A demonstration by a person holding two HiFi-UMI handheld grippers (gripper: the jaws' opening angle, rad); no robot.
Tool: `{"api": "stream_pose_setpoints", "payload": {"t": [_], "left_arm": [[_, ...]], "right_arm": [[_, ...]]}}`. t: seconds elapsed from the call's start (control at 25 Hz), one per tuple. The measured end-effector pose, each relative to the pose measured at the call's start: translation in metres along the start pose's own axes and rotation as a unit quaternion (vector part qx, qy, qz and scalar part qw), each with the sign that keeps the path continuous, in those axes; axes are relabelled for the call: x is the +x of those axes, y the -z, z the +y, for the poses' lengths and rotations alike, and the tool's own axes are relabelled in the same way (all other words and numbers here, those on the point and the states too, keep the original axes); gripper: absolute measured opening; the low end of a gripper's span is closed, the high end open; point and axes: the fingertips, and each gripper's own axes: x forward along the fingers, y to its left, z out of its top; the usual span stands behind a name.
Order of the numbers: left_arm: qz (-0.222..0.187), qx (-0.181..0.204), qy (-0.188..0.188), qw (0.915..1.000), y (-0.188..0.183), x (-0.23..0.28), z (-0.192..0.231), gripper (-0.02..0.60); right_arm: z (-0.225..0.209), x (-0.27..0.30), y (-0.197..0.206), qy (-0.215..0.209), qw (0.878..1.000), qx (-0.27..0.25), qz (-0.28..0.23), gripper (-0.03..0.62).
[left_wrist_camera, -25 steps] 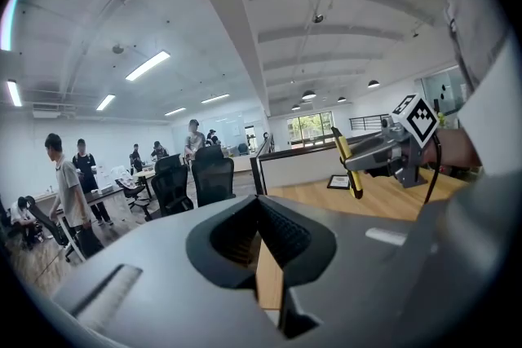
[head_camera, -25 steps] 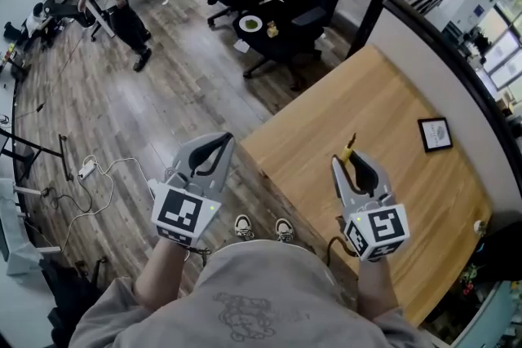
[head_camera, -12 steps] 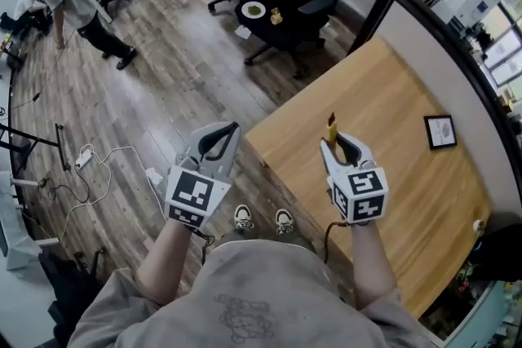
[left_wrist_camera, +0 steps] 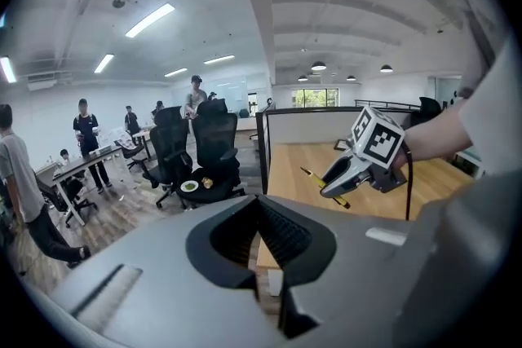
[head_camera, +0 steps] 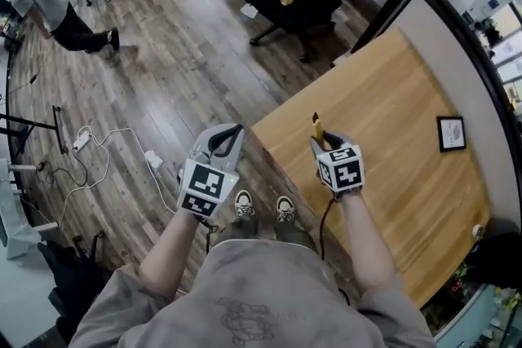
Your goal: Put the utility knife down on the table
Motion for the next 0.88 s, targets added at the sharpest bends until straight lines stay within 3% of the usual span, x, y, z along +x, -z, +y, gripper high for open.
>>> {"api": "stream_pose_setpoints", "payload": {"t": [0.44,0.88], "left_arm": [[0.045,-0.033,0.029,0.998,0.057,0.031,0.002,0.002],[0.06,-0.034,0.049,0.9964,0.078,0.032,0.004,0.002]], "right_arm": [[0.004,0.091,0.039,-0.012,0.996,-0.001,0.087,0.124],[0.005,0.122,0.061,0.012,0.994,0.003,0.106,0.127]]}}
